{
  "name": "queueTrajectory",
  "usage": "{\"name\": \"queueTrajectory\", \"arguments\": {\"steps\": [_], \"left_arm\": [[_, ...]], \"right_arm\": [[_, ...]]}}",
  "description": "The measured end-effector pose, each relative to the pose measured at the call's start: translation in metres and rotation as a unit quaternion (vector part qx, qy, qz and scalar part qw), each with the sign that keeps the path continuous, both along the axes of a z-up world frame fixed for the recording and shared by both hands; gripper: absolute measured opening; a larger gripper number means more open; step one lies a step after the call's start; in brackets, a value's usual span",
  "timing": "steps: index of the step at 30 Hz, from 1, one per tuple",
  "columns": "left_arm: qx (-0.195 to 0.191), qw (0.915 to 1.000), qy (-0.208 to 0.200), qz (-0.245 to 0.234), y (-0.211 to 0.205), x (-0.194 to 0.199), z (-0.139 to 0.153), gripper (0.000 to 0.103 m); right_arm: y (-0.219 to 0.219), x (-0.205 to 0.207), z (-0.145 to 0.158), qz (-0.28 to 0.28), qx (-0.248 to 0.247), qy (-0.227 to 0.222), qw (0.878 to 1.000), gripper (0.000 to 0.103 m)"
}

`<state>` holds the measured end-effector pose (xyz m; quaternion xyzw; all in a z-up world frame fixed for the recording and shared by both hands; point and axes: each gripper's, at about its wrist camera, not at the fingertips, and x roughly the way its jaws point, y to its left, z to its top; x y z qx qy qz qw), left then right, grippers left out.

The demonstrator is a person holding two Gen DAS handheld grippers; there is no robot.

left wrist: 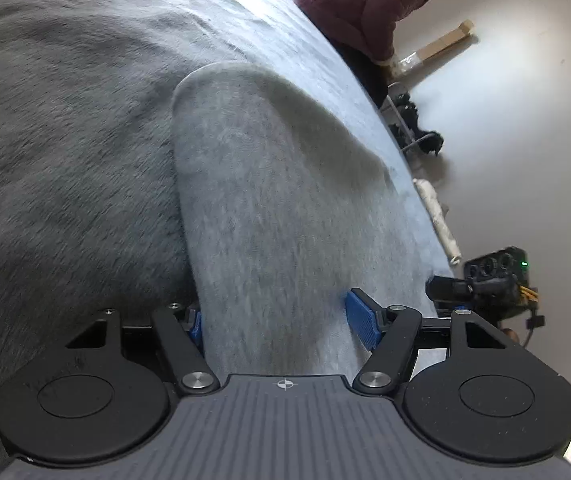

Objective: Fold clothes
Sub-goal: 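Grasp the folded grey hoodie edge with both grippers side by side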

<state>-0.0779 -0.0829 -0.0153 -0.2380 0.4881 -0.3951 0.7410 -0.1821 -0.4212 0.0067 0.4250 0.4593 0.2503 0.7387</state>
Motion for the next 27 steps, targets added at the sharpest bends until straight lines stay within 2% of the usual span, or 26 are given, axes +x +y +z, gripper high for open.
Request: {"name": "queueTrajectory", "arguments": {"steps": [3,7,10,12,15,19,27], "left_arm": [[-0.007,1.0,0.003,0.002,-0.005,0.006,-0.003,0.067],[-0.004,0.9996,-0.018,-0.022,-0.003,0.001,-0.004,0.066],[-0.015,0.9988,-0.017,-0.042,-0.001,0.005,-0.007,0.065],[-0.015,0.9981,-0.01,-0.059,0.001,0.009,-0.007,0.062],[-0.003,0.9967,0.006,-0.081,0.002,0.015,-0.005,0.059],[0.024,0.9945,0.025,-0.098,-0.004,0.022,0.0,0.055],[0.068,0.9963,0.025,-0.045,-0.008,0.004,0.018,0.052]], "right_arm": [[0.0,0.015,-0.004,-0.001,0.025,-0.008,1.0,0.089],[0.011,0.016,-0.005,0.02,0.001,-0.038,0.999,0.089],[0.01,0.018,-0.004,0.036,-0.011,-0.039,0.999,0.079],[0.003,0.02,-0.005,0.049,-0.016,-0.031,0.998,0.066],[-0.002,0.022,-0.006,0.062,-0.01,-0.014,0.998,0.061],[0.003,0.027,0.0,0.066,-0.031,0.019,0.997,0.055],[0.024,0.013,0.038,0.04,-0.111,0.013,0.993,0.045]]}}
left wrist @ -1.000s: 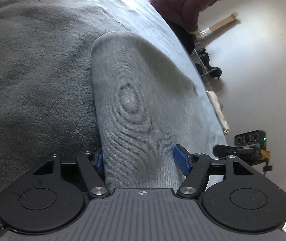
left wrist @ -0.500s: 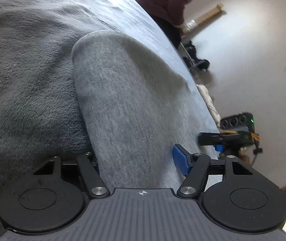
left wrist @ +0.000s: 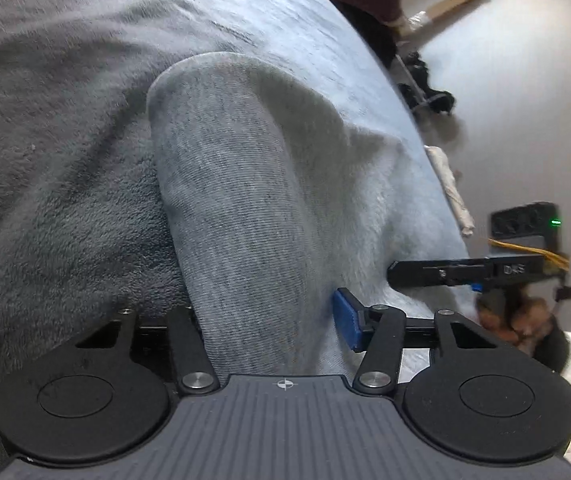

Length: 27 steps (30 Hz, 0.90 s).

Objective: Fold clothes
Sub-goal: 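Grasp the folded grey hoodie edge with both grippers side by side, then lift the grey hoodie bundle with both grippers and fold it over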

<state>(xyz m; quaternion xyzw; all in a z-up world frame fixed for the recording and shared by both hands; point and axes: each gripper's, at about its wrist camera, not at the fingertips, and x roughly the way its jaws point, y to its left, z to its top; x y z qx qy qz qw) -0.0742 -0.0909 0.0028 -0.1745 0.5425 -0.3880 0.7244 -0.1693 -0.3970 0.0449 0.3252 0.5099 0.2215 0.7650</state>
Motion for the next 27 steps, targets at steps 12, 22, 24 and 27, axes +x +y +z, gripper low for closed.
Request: {"name": "queueTrajectory", "arguments": {"steps": [12,22,24,27], "left_arm": [[0.062,0.9961,0.062,0.013,-0.033,-0.01,0.124,0.048],[0.069,0.9949,-0.031,-0.067,-0.181,-0.028,0.267,0.048],[0.075,0.993,-0.048,-0.078,-0.221,-0.041,0.286,0.048],[0.069,0.9917,-0.065,-0.087,-0.276,-0.059,0.303,0.048]], "right_arm": [[-0.002,-0.029,0.11,-0.039,-0.033,0.034,0.998,0.043],[-0.146,-0.083,0.238,-0.119,-0.019,-0.041,0.992,0.043],[-0.181,-0.096,0.254,-0.125,-0.019,-0.05,0.991,0.043],[-0.231,-0.115,0.276,-0.132,-0.025,-0.063,0.989,0.043]]}}
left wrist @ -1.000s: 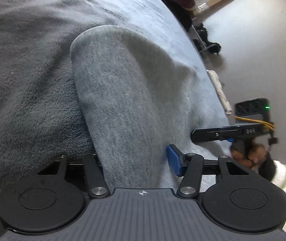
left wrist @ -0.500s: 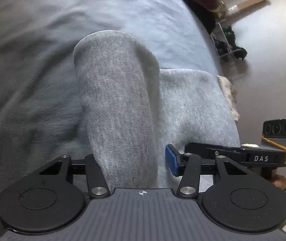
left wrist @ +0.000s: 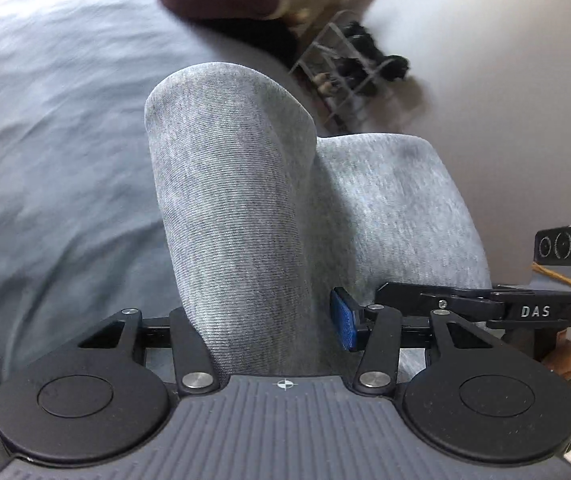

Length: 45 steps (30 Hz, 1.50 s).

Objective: Fold clothes
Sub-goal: 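Lift the grey hoodie bundle with both grippers and fold it over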

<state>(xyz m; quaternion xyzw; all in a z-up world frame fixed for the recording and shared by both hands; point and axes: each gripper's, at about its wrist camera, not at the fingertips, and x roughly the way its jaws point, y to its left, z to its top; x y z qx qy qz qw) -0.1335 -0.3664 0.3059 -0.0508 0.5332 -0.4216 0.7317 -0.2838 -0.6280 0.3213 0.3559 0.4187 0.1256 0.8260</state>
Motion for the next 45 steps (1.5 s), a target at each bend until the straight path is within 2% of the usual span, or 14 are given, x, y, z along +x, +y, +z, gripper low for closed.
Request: {"name": "queueTrajectory", "arguments": {"steps": [5,10,17,22,26,32,35,40,45], "left_arm": [[-0.025,0.9995,0.005,-0.018,-0.066,-0.01,0.003,0.048],[-0.028,0.9981,0.018,-0.051,-0.104,-0.013,-0.009,0.048],[-0.035,0.9933,0.066,-0.088,-0.136,-0.008,-0.042,0.048],[-0.039,0.9887,0.11,-0.094,-0.158,0.003,-0.066,0.048],[-0.034,0.9867,0.125,-0.099,-0.175,0.008,-0.075,0.048],[-0.032,0.9855,0.149,-0.075,-0.232,0.019,-0.1,0.048],[-0.034,0.9872,0.147,-0.051,-0.277,0.019,-0.121,0.048],[-0.04,0.9899,0.136,0.005,-0.348,0.028,-0.164,0.048],[-0.048,0.9882,0.129,0.066,-0.393,0.042,-0.21,0.048]], "right_arm": [[-0.062,-0.028,0.018,-0.035,-0.009,-0.007,0.999,0.043],[-0.093,-0.046,0.014,-0.068,-0.019,0.012,0.997,0.043],[-0.11,-0.045,-0.001,-0.102,-0.037,0.071,0.991,0.043],[-0.121,-0.041,-0.011,-0.13,-0.05,0.123,0.983,0.043],[-0.139,-0.035,-0.022,-0.151,-0.046,0.152,0.976,0.043],[-0.19,-0.021,-0.042,-0.141,-0.057,0.169,0.974,0.043],[-0.239,-0.007,-0.059,-0.118,-0.069,0.167,0.977,0.043],[-0.329,0.028,-0.11,-0.063,-0.089,0.147,0.983,0.043],[-0.38,0.073,-0.157,0.006,-0.115,0.114,0.987,0.043]]}}
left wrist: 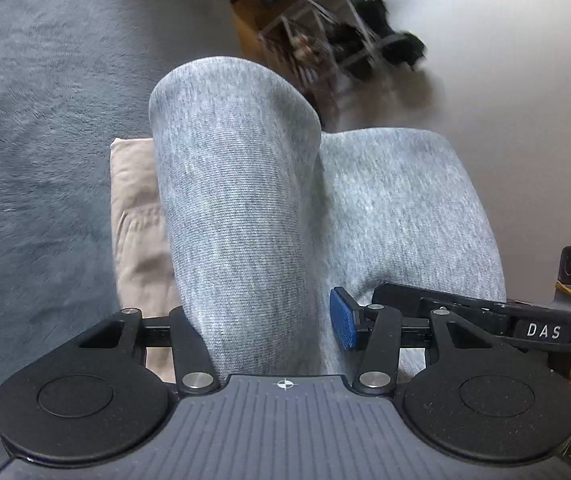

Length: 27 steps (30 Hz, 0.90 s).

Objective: Fold clothes
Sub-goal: 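Lift the grey hoodie bundle with both grippers and fold it over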

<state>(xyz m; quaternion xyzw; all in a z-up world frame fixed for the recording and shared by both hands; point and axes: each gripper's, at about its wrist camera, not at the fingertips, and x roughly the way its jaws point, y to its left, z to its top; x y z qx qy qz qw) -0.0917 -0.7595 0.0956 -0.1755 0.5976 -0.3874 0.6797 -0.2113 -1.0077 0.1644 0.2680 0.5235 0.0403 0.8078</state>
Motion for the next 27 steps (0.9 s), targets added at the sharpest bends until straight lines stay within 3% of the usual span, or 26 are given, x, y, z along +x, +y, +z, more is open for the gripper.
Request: {"name": "queueTrajectory", "arguments": {"steps": [4,6,9,15,17,21,27], "left_arm": [[0.007,0.9995,0.001,0.032,-0.004,0.0,-0.036,0.048],[0.016,0.9989,0.005,0.044,-0.003,-0.001,-0.055,0.048],[-0.002,0.9984,0.016,0.054,0.003,-0.001,-0.063,0.047],[-0.028,0.997,0.036,0.064,0.011,-0.002,-0.04,0.047],[-0.03,0.9966,0.038,0.067,0.015,0.0,-0.044,0.048],[-0.013,0.9958,0.061,0.067,0.014,0.003,-0.081,0.048],[-0.029,0.9977,0.044,0.043,0.004,0.004,-0.073,0.048]], "right_arm": [[-0.015,0.02,-0.044,0.04,0.004,-0.018,0.999,0.043],[-0.021,0.023,-0.072,0.039,0.012,-0.01,0.999,0.043],[-0.032,0.02,-0.094,0.021,0.04,-0.004,0.999,0.043],[-0.039,0.015,-0.078,0.01,0.099,-0.017,0.995,0.043],[-0.04,0.015,-0.08,0.013,0.112,-0.022,0.993,0.043],[-0.047,0.021,-0.11,0.013,0.12,0.007,0.993,0.043],[-0.056,0.027,-0.104,0.035,0.122,-0.003,0.992,0.043]]}}
